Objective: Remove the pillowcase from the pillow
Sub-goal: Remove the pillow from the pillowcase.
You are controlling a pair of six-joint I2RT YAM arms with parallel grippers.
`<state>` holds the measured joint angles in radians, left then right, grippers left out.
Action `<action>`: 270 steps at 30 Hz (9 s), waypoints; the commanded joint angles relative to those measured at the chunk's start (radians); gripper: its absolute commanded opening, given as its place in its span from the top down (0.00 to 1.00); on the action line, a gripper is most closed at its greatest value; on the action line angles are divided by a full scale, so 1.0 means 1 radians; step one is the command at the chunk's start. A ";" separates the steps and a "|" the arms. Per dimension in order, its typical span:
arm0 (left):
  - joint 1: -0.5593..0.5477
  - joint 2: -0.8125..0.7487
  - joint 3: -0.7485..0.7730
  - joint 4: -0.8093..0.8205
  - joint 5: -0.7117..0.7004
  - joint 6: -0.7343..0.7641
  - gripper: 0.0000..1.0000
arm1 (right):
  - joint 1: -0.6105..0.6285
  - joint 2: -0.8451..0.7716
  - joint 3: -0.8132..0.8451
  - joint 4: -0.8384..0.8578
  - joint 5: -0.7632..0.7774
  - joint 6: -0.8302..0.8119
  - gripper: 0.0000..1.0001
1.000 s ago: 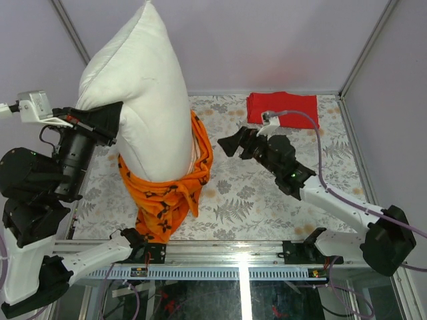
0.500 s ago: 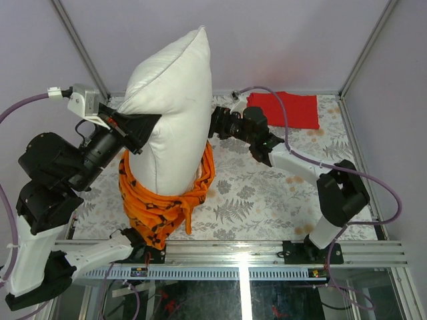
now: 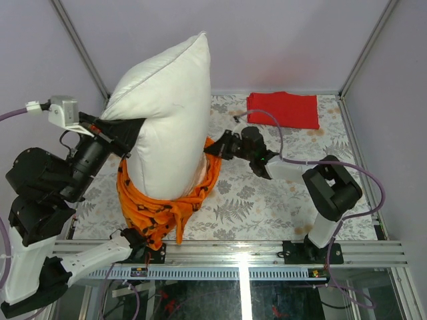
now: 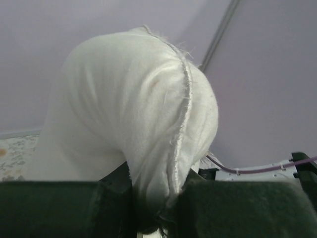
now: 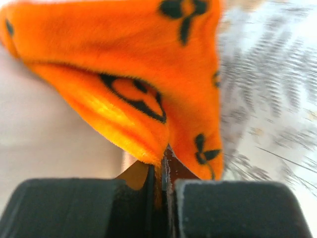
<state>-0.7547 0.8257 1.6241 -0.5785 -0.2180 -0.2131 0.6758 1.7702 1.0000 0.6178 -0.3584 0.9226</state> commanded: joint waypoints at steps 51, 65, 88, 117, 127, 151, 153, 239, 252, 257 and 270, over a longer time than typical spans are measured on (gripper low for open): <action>-0.105 0.955 0.681 0.323 -0.938 0.408 1.00 | 0.362 -0.533 -0.144 -0.047 0.492 -0.295 0.07; -0.008 0.928 0.721 0.072 -0.784 0.188 1.00 | 0.464 -0.322 -0.147 0.007 0.341 -0.169 0.96; 0.348 0.578 0.341 0.092 0.284 -0.119 1.00 | 0.490 -0.756 -0.175 -0.217 0.854 -0.521 0.01; 0.376 0.559 0.251 0.268 0.776 -0.235 1.00 | -0.242 -0.070 0.107 -0.102 -0.264 -0.076 0.19; 0.380 0.504 0.235 0.343 0.708 -0.314 1.00 | -0.237 -0.077 0.133 -0.216 -0.216 -0.131 1.00; 0.377 -0.008 0.012 0.387 0.284 -0.219 1.00 | -0.210 0.146 0.050 -0.271 -0.090 -0.080 0.30; 0.377 0.005 0.020 0.396 0.358 -0.210 1.00 | -0.210 0.093 0.060 -0.283 -0.082 -0.109 0.13; 0.158 0.606 0.229 0.466 -0.680 0.042 1.00 | 0.620 -0.258 0.288 -0.427 0.466 -0.745 0.03; 0.158 0.624 0.275 0.418 -0.676 0.052 1.00 | 0.620 -0.099 0.370 -0.440 0.584 -0.817 0.21; 0.162 0.643 0.302 0.386 -0.700 0.062 1.00 | 0.620 -0.066 0.288 -0.437 0.496 -0.738 0.94; 0.566 0.689 0.517 -0.002 -0.482 -0.117 1.00 | 0.526 -0.380 -0.367 -0.393 0.424 -0.374 1.00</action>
<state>-0.3443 1.5581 2.0850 -0.5724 -0.7990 -0.2317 1.2675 1.5002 0.8474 0.3679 0.1616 0.3527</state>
